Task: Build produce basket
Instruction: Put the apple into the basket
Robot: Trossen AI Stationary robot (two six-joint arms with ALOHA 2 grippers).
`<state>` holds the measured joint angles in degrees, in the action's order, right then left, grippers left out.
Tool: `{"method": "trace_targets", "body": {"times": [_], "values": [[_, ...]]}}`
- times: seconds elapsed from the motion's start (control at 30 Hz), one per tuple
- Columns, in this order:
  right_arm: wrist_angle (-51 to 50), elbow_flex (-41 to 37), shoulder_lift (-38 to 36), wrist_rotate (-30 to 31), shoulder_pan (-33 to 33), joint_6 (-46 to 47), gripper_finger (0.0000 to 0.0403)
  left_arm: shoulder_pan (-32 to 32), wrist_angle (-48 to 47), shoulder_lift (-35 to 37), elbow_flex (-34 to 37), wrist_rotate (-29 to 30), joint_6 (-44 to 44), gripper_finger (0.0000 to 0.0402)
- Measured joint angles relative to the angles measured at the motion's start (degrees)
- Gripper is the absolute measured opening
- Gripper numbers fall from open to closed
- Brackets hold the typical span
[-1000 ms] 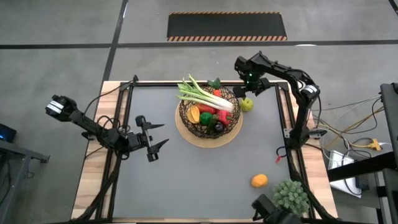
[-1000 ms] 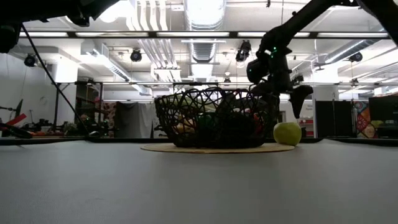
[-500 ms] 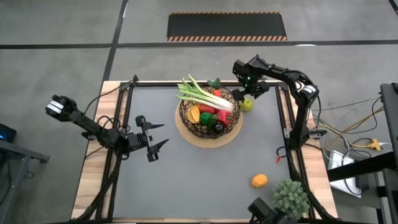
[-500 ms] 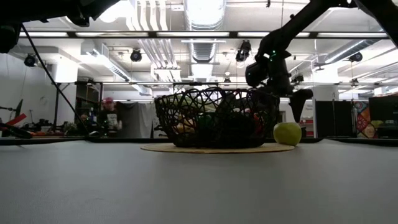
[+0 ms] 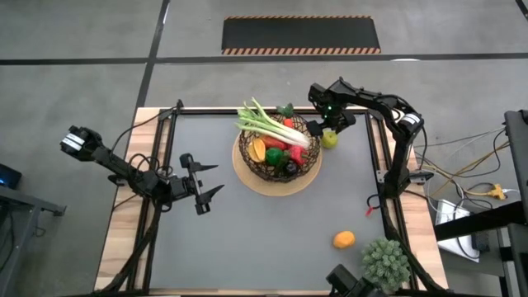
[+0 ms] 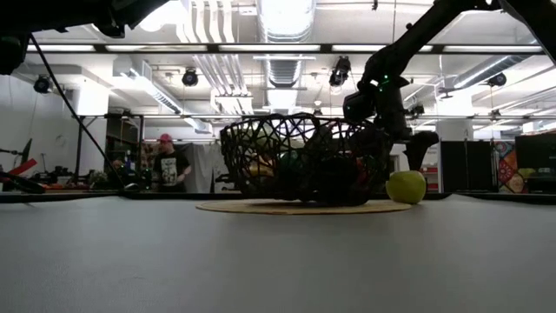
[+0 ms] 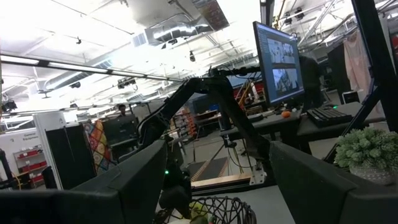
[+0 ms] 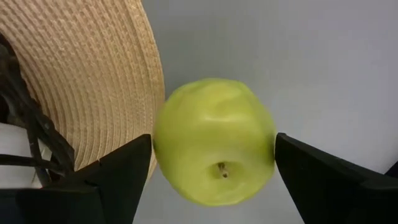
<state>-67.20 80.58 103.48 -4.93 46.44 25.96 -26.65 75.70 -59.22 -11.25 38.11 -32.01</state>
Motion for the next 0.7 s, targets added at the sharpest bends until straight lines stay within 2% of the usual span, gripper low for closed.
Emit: {"method": "trace_targets", "body": {"times": [0.4,0.7], "values": [[0.0,-0.3,-0.7,0.2,-0.1,0.0,0.0254,0.0,0.1,0.0,0.0,0.0,0.0,0.0267],[-1.8,-0.2,-3.6,0.0,0.1,-0.1,0.0255,0.0,0.1,0.0,0.0,0.1,0.0,0.0267]]}}
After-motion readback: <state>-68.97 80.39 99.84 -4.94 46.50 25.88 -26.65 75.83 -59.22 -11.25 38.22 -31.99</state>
